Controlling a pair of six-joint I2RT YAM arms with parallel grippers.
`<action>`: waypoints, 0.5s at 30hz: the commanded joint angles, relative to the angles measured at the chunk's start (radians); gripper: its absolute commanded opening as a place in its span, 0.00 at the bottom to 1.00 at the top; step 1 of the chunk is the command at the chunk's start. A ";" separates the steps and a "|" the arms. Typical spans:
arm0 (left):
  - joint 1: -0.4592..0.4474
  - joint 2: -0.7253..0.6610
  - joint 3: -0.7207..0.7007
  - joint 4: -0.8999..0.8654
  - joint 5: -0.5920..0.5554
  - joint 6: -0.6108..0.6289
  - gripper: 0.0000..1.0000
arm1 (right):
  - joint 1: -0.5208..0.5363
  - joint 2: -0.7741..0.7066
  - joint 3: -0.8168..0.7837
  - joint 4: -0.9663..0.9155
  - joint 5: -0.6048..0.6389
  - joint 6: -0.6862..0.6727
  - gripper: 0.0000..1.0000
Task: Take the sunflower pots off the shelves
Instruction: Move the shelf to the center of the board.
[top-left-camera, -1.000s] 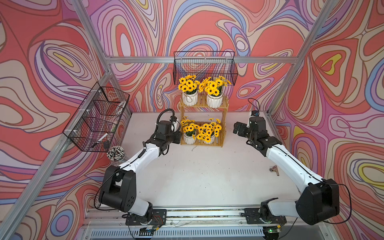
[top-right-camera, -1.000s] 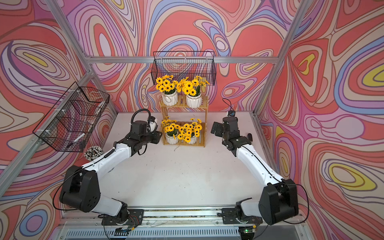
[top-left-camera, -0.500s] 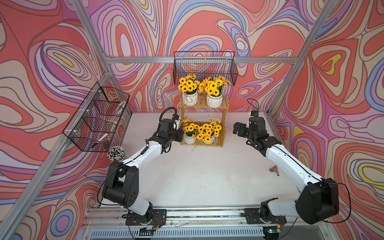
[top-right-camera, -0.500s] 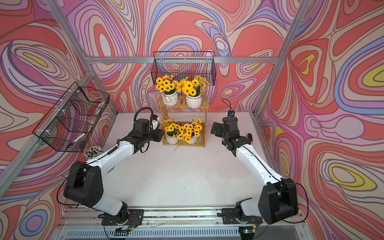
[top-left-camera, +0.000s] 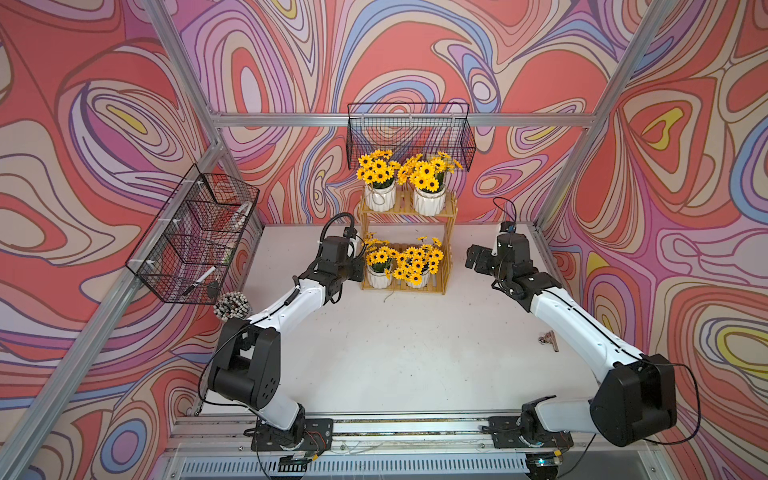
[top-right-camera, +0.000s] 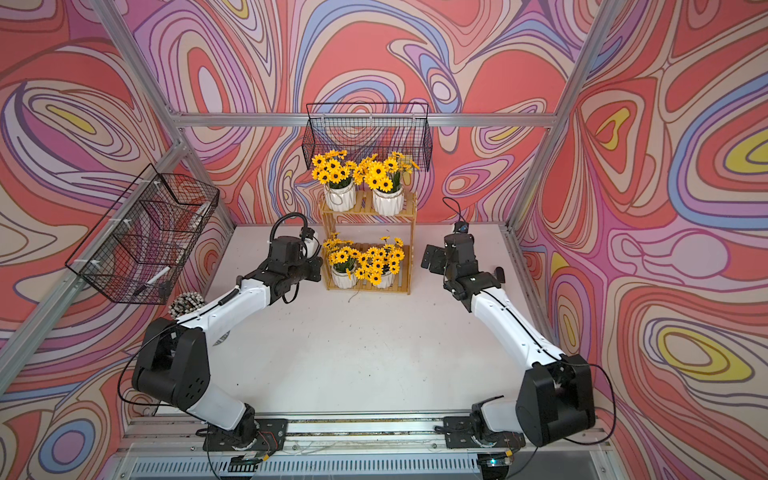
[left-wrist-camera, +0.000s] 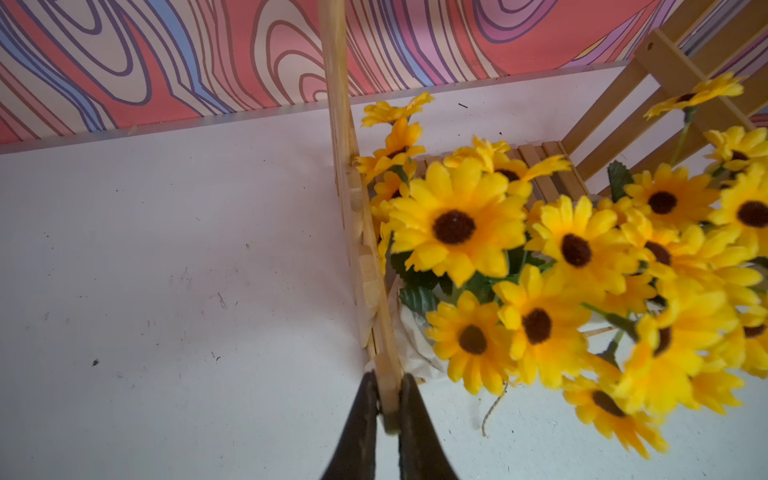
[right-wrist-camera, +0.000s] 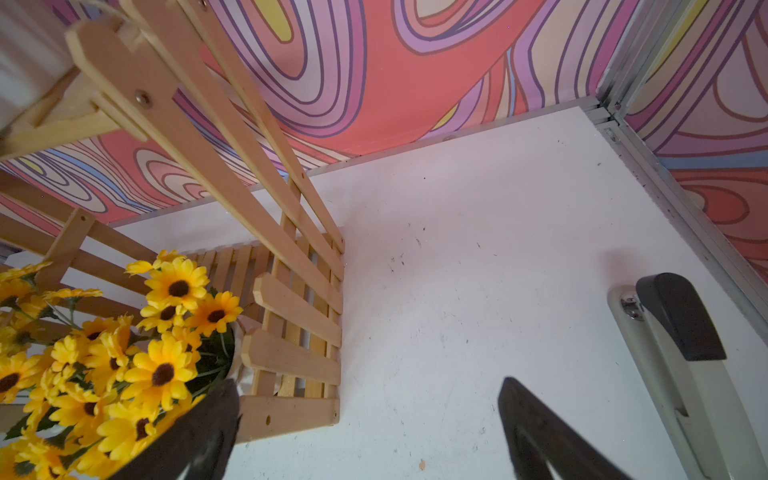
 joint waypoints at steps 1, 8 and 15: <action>-0.023 0.028 0.040 0.021 0.042 0.003 0.12 | 0.006 0.010 0.017 -0.004 0.001 -0.011 0.98; -0.037 0.054 0.055 0.018 0.046 0.002 0.14 | 0.006 0.013 0.016 -0.004 0.005 -0.011 0.98; -0.050 0.072 0.066 0.017 0.036 -0.001 0.03 | 0.005 0.010 0.015 -0.004 0.010 -0.015 0.98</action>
